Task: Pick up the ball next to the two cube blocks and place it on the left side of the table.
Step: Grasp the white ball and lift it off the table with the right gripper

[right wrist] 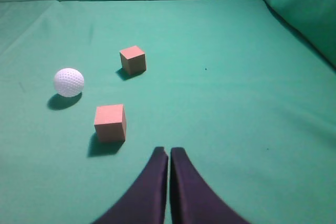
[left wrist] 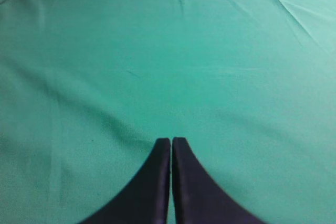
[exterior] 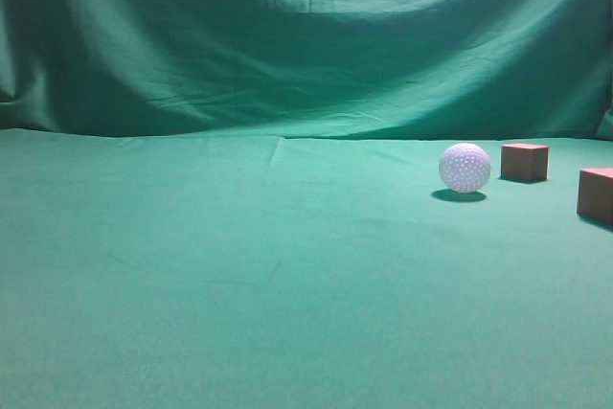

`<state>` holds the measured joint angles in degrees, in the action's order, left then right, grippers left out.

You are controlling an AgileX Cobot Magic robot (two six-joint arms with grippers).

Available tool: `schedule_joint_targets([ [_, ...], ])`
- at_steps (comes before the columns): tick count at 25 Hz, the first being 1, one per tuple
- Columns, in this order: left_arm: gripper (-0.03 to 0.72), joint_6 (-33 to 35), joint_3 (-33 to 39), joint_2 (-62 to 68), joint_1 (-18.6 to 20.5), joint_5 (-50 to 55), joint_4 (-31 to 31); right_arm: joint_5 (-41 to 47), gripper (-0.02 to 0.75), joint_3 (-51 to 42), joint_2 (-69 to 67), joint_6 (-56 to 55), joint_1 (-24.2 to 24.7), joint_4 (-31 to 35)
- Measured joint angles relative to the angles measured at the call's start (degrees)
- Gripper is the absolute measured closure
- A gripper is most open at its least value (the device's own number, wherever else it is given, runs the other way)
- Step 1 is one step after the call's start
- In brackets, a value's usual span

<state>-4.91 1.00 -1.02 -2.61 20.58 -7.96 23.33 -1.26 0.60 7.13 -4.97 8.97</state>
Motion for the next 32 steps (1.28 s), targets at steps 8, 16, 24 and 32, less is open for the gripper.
schedule_joint_targets([
  [8,0.688,0.0,0.0,0.0,0.0,0.0,0.0,0.0,0.738,0.0,0.0,0.0,0.0,0.0],
  [16,0.688,0.0,0.0,0.0,0.0,0.0,0.0,0.0,0.738,0.0,0.0,0.0,0.0,0.0],
  [24,0.688,0.0,0.0,0.0,0.0,0.0,0.0,-1.7,0.738,-0.09,0.0,0.0,0.0,0.53],
  [32,0.688,0.0,0.0,0.0,0.0,0.0,0.0,-23.93,0.738,0.16,0.0,-2.11,0.0,12.7],
])
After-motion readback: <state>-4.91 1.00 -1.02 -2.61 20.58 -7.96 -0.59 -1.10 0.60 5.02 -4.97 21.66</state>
